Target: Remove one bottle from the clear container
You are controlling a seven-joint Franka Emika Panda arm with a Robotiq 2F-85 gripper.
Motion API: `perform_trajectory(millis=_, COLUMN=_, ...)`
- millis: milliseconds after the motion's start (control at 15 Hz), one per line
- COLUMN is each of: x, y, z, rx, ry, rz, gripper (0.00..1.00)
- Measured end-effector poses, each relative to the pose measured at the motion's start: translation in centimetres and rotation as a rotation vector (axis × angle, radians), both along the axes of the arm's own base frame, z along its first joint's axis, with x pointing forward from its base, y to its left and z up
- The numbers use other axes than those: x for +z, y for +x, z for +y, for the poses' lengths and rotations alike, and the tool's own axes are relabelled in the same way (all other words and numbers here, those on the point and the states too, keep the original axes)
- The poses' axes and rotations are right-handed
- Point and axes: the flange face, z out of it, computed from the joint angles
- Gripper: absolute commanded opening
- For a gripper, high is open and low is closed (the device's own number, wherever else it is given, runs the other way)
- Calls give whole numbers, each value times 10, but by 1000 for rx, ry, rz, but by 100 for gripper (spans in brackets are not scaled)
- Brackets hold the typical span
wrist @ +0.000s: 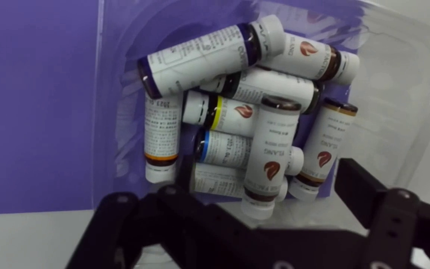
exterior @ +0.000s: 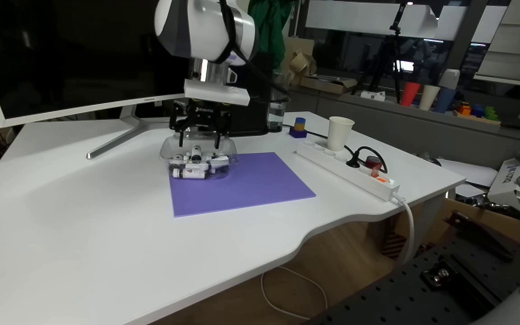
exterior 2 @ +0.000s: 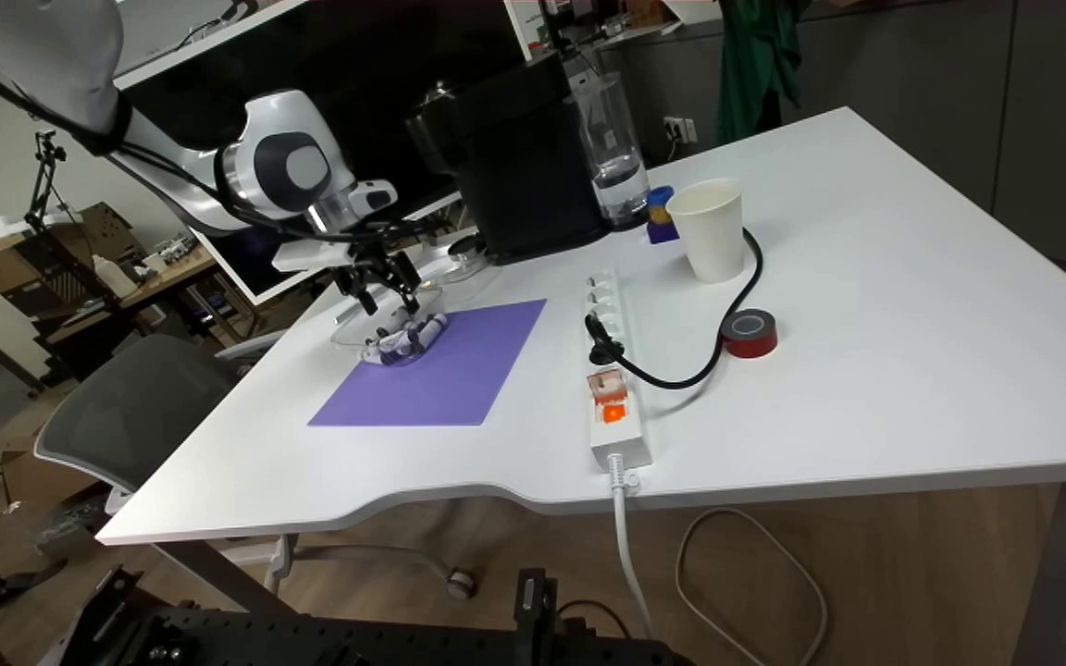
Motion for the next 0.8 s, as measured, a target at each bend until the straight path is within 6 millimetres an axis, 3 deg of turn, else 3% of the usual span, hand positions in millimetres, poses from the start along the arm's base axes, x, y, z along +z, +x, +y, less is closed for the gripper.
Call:
perform_trajectory(millis=333, x=-13, y=7, z=7, rx=10, ry=2, rz=18, gripper=31)
perform_trajectory(millis=600, x=-10, y=12, z=11, rx=17, ry=4, rz=10, gripper=5)
perform_trajectory(millis=800, x=-1, y=14, z=13, rx=23, ry=5, rz=8, gripper=7)
